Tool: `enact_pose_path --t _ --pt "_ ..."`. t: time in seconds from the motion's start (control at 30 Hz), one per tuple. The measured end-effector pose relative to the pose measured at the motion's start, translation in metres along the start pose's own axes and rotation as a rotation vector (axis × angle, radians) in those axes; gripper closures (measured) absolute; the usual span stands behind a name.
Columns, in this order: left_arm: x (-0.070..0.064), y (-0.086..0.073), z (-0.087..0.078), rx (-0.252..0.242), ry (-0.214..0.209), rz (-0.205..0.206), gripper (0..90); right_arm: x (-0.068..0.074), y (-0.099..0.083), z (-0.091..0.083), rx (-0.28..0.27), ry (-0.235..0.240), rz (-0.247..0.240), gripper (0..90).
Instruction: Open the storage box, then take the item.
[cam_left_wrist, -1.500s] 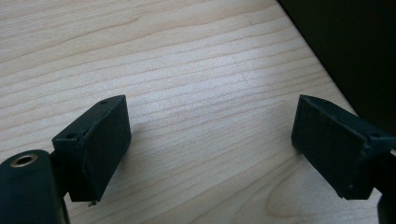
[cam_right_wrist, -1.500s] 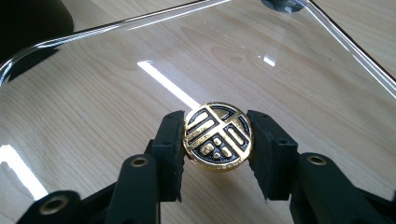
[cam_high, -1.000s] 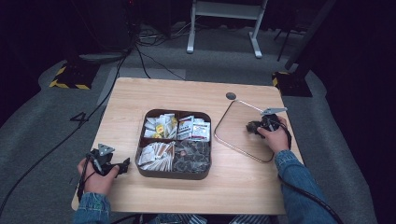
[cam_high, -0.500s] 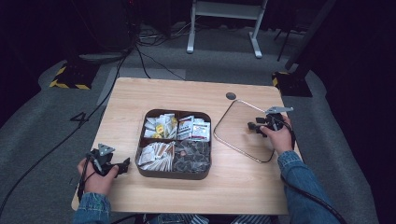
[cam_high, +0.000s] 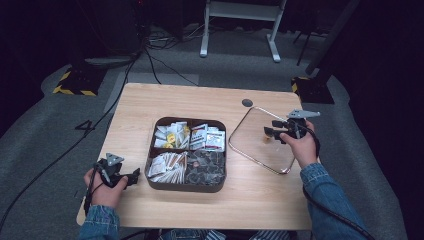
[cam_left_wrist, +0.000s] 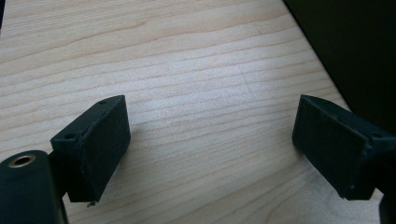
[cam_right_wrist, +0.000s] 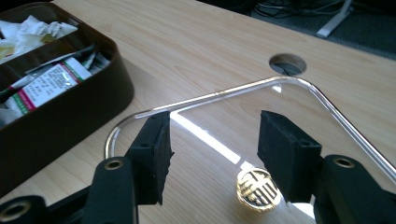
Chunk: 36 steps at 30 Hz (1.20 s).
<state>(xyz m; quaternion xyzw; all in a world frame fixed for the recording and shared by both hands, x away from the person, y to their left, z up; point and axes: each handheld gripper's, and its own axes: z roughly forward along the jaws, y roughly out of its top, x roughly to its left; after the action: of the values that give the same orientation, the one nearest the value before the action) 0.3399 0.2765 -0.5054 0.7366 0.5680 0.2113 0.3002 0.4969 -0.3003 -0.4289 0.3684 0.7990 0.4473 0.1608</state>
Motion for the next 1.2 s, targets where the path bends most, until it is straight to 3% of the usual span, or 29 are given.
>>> enact_pose_path --t 0.03,0.07,0.1,0.13,0.2,0.3,0.37,0.47,0.63,0.67,0.87,0.97,1.2 --pt "0.0 0.0 0.0 0.0 0.0 0.0 11.7 0.0 0.0 0.0 0.0 0.0 0.0 44.8" --pt "0.0 0.0 0.0 0.0 0.0 0.0 11.7 0.009 0.007 -0.001 0.007 -0.011 -0.061 44.8" --pt "0.0 0.0 0.0 0.0 0.001 0.001 11.7 0.009 0.007 -0.001 0.007 -0.011 -0.061 44.8" --pt "0.0 0.0 0.0 -0.001 0.003 0.004 11.7 0.014 0.01 -0.002 0.019 -0.017 -0.092 44.8" --pt "0.0 0.001 0.0 0.0 0.002 0.005 11.6 0.026 0.019 -0.003 0.005 0.014 -0.12 41.7" --pt "0.0 0.0 0.0 -0.001 0.002 0.005 11.7 0.035 0.025 -0.004 -0.009 0.039 -0.115 38.4" --pt "0.0 0.0 0.0 0.0 0.003 0.005 11.7 0.044 0.029 -0.004 -0.016 0.072 -0.093 42.9" --pt "0.0 0.0 0.0 -0.002 0.006 0.002 11.9 0.057 0.037 -0.004 -0.004 0.112 -0.111 45.8" --pt "0.0 0.0 0.0 -0.003 0.003 0.005 11.9 0.081 0.051 0.003 -0.039 0.197 -0.153 48.6" --pt "0.0 0.0 0.0 -0.003 0.003 0.005 12.0 0.092 0.057 0.006 -0.04 0.224 -0.161 49.4" --pt "0.0 -0.001 0.0 -0.006 0.001 0.005 12.1 0.114 0.071 0.016 -0.048 0.274 -0.182 50.7" --pt "0.0 -0.001 0.0 -0.006 0.001 0.006 12.1 0.129 0.077 0.029 -0.004 0.281 -0.201 49.2" --pt "0.0 -0.001 0.0 -0.006 0.0 0.005 12.1 0.152 0.084 0.046 0.068 0.309 -0.19 48.1"
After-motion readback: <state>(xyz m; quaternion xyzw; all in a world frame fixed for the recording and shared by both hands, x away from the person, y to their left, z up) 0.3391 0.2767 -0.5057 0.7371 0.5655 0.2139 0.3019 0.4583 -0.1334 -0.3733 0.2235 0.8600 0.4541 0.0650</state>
